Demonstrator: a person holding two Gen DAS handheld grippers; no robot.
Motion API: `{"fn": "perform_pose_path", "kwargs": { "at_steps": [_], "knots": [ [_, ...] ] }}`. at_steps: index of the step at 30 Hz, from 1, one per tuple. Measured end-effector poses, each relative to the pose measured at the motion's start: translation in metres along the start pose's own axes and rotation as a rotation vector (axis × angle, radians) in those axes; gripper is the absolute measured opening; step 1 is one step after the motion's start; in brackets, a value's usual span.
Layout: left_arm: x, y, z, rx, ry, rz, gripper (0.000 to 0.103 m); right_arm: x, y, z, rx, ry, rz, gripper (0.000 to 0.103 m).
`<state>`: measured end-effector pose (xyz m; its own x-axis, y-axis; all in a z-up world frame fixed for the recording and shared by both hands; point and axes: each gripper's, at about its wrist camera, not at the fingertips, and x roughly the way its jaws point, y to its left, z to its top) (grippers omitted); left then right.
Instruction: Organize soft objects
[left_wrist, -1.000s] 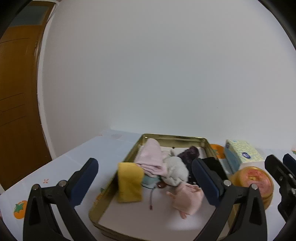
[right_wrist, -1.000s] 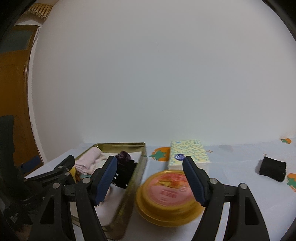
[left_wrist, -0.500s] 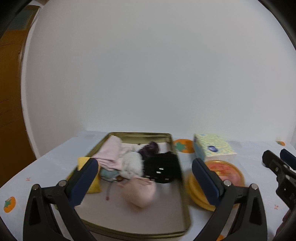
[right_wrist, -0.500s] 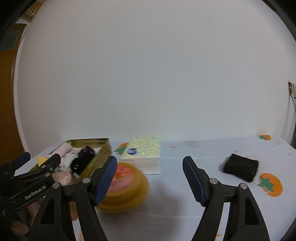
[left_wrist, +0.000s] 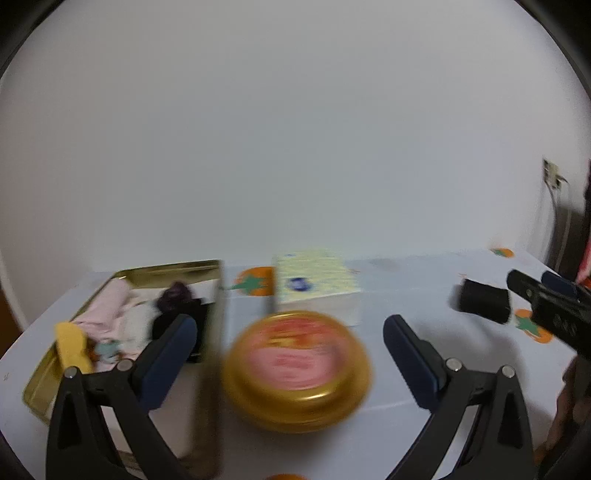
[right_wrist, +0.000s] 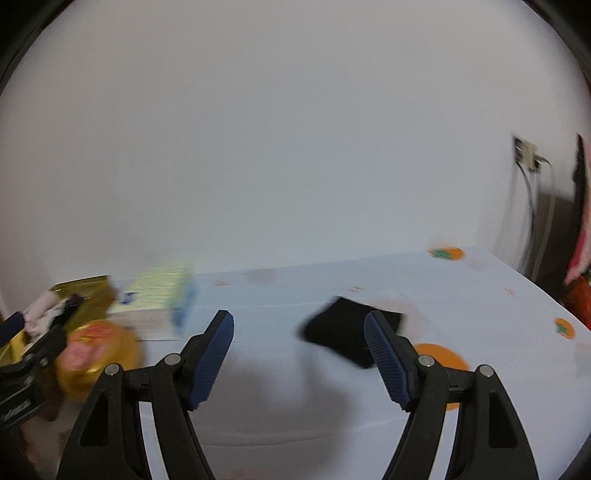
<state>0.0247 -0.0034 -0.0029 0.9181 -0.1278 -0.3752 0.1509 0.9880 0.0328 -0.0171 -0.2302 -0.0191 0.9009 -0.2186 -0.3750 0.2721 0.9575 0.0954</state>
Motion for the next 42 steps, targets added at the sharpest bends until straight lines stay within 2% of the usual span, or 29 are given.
{"fn": "perform_pose_path", "kwargs": {
  "at_steps": [5,7,10,14,16,20,24,26,29,30,33,35,38,40,41,42],
  "knots": [
    [0.009,-0.044,0.005,0.059,0.02,-0.09,0.102,0.017,-0.048,0.003,0.088,0.083,-0.063,0.075],
    [0.017,-0.061,0.007,0.07,0.043,-0.123,0.097,0.03,-0.059,0.005,0.101,0.136,-0.063,0.075],
    [0.03,-0.088,0.011,0.086,0.073,-0.162,0.097,0.045,-0.071,0.004,0.123,0.213,-0.049,0.075],
    [0.051,-0.115,0.018,0.086,0.12,-0.213,0.092,0.067,-0.078,0.002,0.122,0.288,-0.039,0.065],
    [0.065,-0.125,0.023,0.053,0.155,-0.238,0.092,0.078,-0.083,0.005,0.116,0.308,-0.045,0.065],
    [0.089,-0.141,0.026,0.037,0.198,-0.243,0.092,0.096,-0.093,0.008,0.143,0.343,-0.045,0.062],
    [0.115,-0.147,0.031,0.016,0.242,-0.237,0.087,0.116,-0.098,0.009,0.159,0.39,-0.021,0.05],
    [0.127,-0.148,0.033,0.009,0.262,-0.22,0.087,0.127,-0.098,0.006,0.161,0.441,0.014,0.046],
    [0.146,-0.151,0.033,-0.006,0.327,-0.232,0.087,0.13,-0.092,0.007,0.133,0.448,0.027,0.044],
    [0.151,-0.155,0.033,-0.004,0.346,-0.236,0.087,0.13,-0.09,0.008,0.124,0.445,0.026,0.039],
    [0.161,-0.167,0.032,0.009,0.373,-0.251,0.086,0.13,-0.087,0.008,0.107,0.448,0.043,0.031],
    [0.166,-0.172,0.034,0.014,0.384,-0.256,0.08,0.131,-0.086,0.009,0.097,0.449,0.05,0.027],
    [0.178,-0.182,0.03,0.022,0.442,-0.297,0.063,0.133,-0.084,0.009,0.073,0.448,0.055,0.022],
    [0.181,-0.192,0.027,0.054,0.475,-0.341,0.038,0.133,-0.083,0.009,0.06,0.446,0.054,0.02],
    [0.181,-0.195,0.026,0.067,0.48,-0.359,0.033,0.133,-0.082,0.009,0.059,0.446,0.055,0.02],
    [0.18,-0.2,0.026,0.078,0.478,-0.378,0.024,0.133,-0.083,0.009,0.059,0.446,0.056,0.02]
  ]
}}
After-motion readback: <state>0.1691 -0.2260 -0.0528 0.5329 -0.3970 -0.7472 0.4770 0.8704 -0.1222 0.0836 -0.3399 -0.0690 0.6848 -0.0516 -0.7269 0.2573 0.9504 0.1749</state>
